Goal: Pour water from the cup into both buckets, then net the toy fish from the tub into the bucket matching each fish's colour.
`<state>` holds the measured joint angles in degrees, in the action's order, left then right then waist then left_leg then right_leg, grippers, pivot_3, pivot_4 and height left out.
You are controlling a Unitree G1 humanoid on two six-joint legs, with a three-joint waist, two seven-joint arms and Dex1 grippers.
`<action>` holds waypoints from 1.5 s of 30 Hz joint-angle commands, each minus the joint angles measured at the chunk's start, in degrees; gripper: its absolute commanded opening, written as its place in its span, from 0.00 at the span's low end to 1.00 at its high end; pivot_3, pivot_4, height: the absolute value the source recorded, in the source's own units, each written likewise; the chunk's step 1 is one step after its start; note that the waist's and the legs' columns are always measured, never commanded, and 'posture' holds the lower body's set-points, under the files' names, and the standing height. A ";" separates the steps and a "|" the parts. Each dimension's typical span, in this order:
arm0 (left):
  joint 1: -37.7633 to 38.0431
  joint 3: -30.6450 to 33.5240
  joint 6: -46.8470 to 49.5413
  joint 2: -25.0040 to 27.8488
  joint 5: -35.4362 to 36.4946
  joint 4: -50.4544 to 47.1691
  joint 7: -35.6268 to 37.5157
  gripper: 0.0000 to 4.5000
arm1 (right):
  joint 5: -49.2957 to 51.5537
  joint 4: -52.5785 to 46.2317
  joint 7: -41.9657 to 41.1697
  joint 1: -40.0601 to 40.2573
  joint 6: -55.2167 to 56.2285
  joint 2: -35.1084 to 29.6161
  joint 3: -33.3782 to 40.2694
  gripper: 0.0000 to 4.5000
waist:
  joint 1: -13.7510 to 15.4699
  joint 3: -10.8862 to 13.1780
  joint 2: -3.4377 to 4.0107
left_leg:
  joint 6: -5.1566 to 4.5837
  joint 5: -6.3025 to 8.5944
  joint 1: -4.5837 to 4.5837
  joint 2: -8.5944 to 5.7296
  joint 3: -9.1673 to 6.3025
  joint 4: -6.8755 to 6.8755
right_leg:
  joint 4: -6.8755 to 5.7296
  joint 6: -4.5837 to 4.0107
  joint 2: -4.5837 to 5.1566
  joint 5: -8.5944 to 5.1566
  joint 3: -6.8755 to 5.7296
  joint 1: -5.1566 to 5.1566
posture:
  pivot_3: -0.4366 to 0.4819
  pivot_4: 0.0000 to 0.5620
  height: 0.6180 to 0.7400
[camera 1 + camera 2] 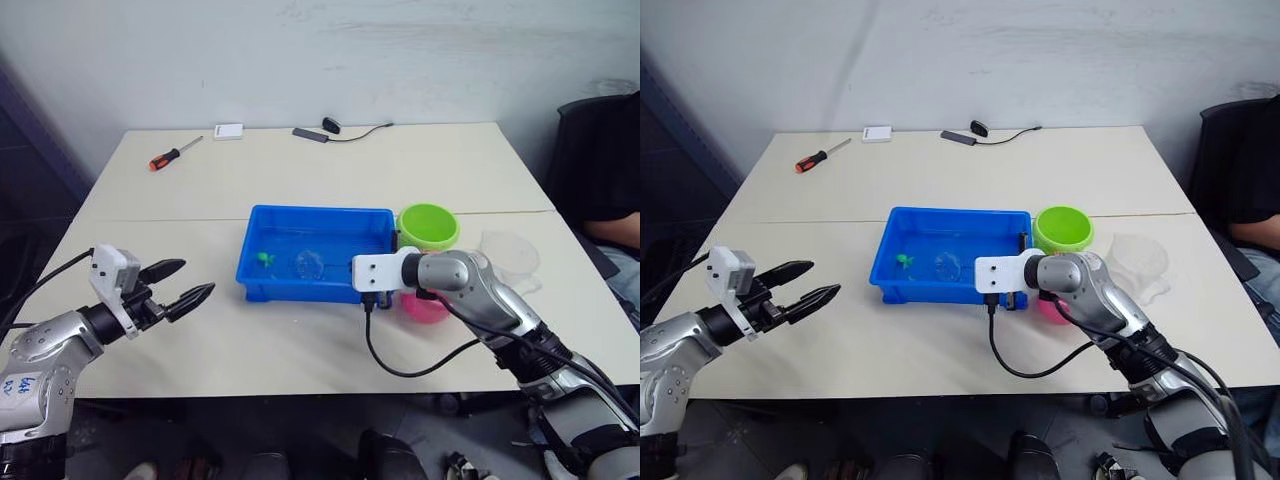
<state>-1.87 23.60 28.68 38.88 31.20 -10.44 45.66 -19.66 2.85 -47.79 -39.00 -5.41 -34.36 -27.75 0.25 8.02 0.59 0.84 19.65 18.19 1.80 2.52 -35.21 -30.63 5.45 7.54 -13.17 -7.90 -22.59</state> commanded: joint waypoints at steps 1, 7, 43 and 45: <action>0.01 0.21 -0.87 1.33 0.07 -1.49 0.59 0.99 | -1.66 0.52 -0.09 -1.02 1.32 1.48 -0.61 0.00 | -0.28 -0.02 -0.03 | 0.00 0.00 0.00 0.01 -0.02 0.00 | -0.01 0.00 0.00 0.00 -0.02 0.00 | 0.48 0.27 1.00; 0.48 0.26 0.29 2.52 0.30 -1.86 0.77 0.99 | -2.66 1.76 -0.95 -1.43 2.00 4.62 -1.35 0.00 | -0.50 -0.02 -0.02 | 0.01 -0.01 0.00 0.04 -0.10 0.00 | -0.13 0.00 -0.01 0.00 0.00 0.02 | 0.48 0.27 1.00; -1.80 -2.00 -1.83 2.93 -0.27 -0.50 1.41 0.99 | 21.59 -4.37 -2.32 -6.54 -45.96 17.23 13.40 0.00 | -0.46 -0.12 0.15 | 0.02 0.02 -0.01 0.04 -0.35 0.00 | -0.35 -0.05 0.00 -0.02 0.11 -0.22 | 0.48 0.27 1.00; -2.60 -2.57 -2.55 2.89 -0.42 0.33 1.79 0.99 | 22.37 -4.36 -1.59 -6.77 -46.52 16.63 14.14 0.00 | -0.43 -0.12 0.14 | 0.02 0.02 0.00 0.04 -0.35 0.00 | -0.35 -0.05 0.00 -0.02 0.11 -0.22 | 0.48 0.27 1.00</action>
<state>-3.55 20.97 27.51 41.43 30.96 -9.97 46.88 1.44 -0.15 -50.03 -44.01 -51.67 -17.47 -15.15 -0.18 7.91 0.73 0.86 19.67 18.20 1.83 2.17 -35.21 -30.98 5.40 7.54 -13.19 -7.79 -22.81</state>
